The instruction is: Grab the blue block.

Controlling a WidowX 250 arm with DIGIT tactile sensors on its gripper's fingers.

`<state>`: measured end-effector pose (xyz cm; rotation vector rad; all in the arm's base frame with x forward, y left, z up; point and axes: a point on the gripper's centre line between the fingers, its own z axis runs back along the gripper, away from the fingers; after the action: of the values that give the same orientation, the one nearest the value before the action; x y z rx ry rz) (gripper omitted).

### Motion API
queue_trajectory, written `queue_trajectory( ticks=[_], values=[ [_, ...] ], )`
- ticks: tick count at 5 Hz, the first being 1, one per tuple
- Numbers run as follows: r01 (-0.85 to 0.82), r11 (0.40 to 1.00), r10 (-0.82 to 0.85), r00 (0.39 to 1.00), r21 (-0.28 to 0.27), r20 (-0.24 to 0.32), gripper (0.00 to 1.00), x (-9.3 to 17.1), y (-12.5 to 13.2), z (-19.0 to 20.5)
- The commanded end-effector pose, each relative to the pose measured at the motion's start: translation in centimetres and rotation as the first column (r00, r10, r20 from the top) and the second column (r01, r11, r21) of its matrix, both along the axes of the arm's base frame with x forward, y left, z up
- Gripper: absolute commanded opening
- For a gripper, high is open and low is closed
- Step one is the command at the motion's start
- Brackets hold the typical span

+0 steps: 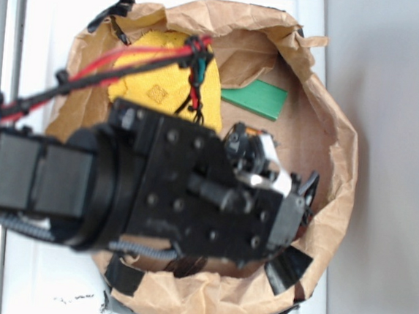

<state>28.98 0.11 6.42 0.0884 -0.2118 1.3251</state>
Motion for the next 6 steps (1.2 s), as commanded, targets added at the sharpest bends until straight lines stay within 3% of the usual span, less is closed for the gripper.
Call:
queue_trajectory(
  ticks=[1,2,3,4,5,6],
  values=[
    [-0.085,0.996,0.085,0.995,0.016,0.043,1.0,-1.0,-1.3,-0.3],
    [-0.141,0.989,0.138,0.989,0.051,0.057,1.0,-0.9,-2.0,-2.1],
    [-0.169,0.981,0.156,0.978,0.09,0.14,1.0,0.1,-2.6,-5.5],
    [-0.176,0.976,0.158,0.977,0.125,0.146,1.0,0.5,-2.8,-6.1],
    [-0.164,0.985,0.156,0.982,0.063,0.11,0.0,0.3,-2.1,-3.1],
    [-0.148,0.989,0.149,0.986,-0.017,0.071,0.0,0.3,-1.0,0.9]
  ],
)
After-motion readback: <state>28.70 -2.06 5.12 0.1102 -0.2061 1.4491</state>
